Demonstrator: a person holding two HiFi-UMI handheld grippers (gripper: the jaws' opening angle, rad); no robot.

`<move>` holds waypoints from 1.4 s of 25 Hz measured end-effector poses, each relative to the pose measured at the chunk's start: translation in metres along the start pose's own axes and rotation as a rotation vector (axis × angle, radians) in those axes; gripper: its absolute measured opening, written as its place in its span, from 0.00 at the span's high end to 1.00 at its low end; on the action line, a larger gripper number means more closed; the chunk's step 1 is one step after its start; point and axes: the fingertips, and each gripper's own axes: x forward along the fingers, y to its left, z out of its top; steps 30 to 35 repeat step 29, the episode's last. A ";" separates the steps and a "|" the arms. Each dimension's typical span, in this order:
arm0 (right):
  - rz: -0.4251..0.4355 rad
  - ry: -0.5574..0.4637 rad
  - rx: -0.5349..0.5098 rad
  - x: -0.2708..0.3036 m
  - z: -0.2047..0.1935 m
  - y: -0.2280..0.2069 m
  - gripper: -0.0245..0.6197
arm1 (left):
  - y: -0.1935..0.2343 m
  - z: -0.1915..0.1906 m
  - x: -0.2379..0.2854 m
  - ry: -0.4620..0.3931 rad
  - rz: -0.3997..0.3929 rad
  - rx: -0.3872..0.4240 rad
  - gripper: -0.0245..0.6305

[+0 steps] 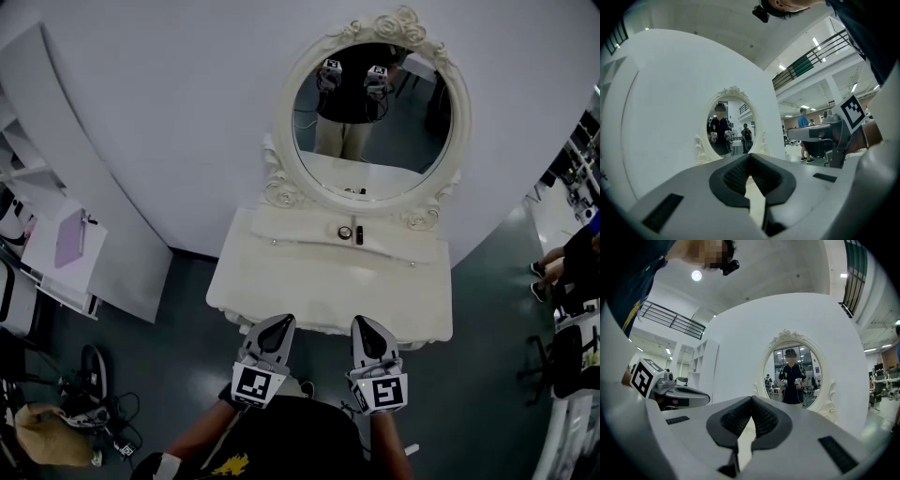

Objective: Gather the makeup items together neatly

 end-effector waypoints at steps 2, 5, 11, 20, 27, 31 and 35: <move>-0.001 0.002 0.000 0.002 -0.001 -0.002 0.94 | 0.002 0.004 0.003 -0.026 0.002 0.010 0.94; -0.007 0.011 0.018 0.000 -0.005 -0.005 0.94 | -0.002 0.001 0.003 0.025 -0.004 -0.009 0.94; -0.019 0.011 0.019 -0.004 -0.004 -0.009 0.94 | -0.009 0.001 0.007 0.036 -0.028 0.006 0.94; -0.037 0.018 0.009 -0.008 -0.005 -0.014 0.94 | -0.011 -0.002 0.010 0.031 -0.048 -0.009 0.94; -0.039 0.033 0.012 -0.002 -0.012 -0.012 0.94 | -0.008 -0.011 0.010 0.041 -0.059 -0.020 0.94; -0.038 0.038 0.013 0.001 -0.015 -0.012 0.94 | -0.008 -0.014 0.012 0.040 -0.059 -0.027 0.94; -0.038 0.038 0.013 0.001 -0.015 -0.012 0.94 | -0.008 -0.014 0.012 0.040 -0.059 -0.027 0.94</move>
